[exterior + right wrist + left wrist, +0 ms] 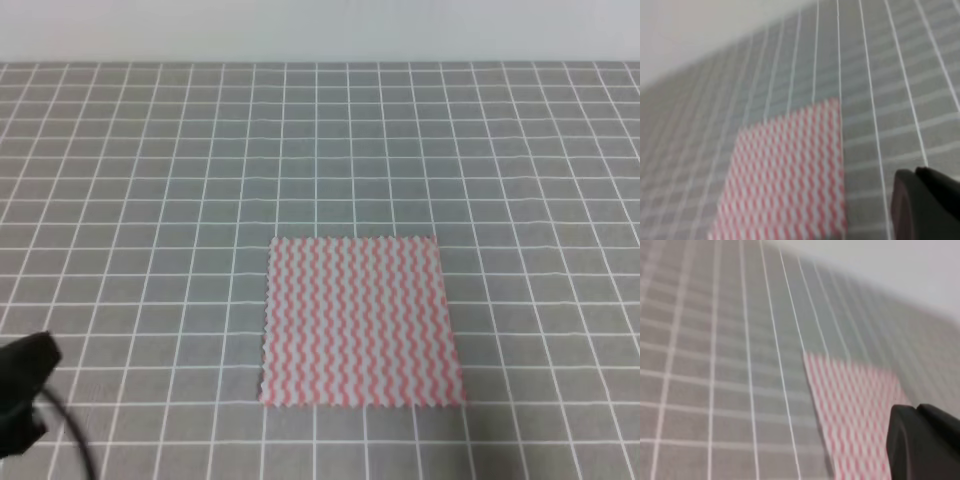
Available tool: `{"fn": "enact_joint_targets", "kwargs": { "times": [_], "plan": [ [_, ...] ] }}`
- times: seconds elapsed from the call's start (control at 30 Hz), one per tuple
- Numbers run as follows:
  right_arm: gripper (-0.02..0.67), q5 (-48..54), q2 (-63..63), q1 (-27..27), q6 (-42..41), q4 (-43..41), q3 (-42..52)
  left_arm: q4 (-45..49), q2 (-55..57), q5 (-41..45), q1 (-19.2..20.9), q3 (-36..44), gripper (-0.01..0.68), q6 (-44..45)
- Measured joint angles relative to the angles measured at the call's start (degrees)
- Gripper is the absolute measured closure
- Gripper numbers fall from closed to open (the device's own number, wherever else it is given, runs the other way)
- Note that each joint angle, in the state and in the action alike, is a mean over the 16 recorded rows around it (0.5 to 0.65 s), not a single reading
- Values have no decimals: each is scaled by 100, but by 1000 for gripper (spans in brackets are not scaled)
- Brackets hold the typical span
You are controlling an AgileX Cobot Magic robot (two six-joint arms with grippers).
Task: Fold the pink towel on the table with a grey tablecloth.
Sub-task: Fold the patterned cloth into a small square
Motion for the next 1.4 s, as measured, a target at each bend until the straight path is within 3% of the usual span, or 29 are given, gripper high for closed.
{"fn": "enact_joint_targets", "kwargs": {
  "times": [0.2, 0.4, 0.57, 0.8, 1.07, 1.4],
  "plan": [
    [666, 637, 847, 0, -14, -448, -455, 127, 1202, 645, -34, -705, 676, 686],
    [666, 879, 1390, 0, -126, -536, -611, 146, 2058, 645, -309, -1005, 676, 1228],
    [666, 938, 1783, 0, -402, -209, -628, 121, 2614, 168, -869, -1056, 676, 1436],
    [665, 1034, 2446, 109, -1010, 548, -793, 81, 3445, -584, -1947, -1270, 676, 1485],
    [666, 793, 3332, 856, -1407, 1122, -1196, -27, 4329, -1028, -2784, -1657, 677, 1487],
    [662, 221, 4721, 1970, -1254, 907, -1829, -156, 4748, -968, -2977, -1839, 675, 1500]
  ]
}}
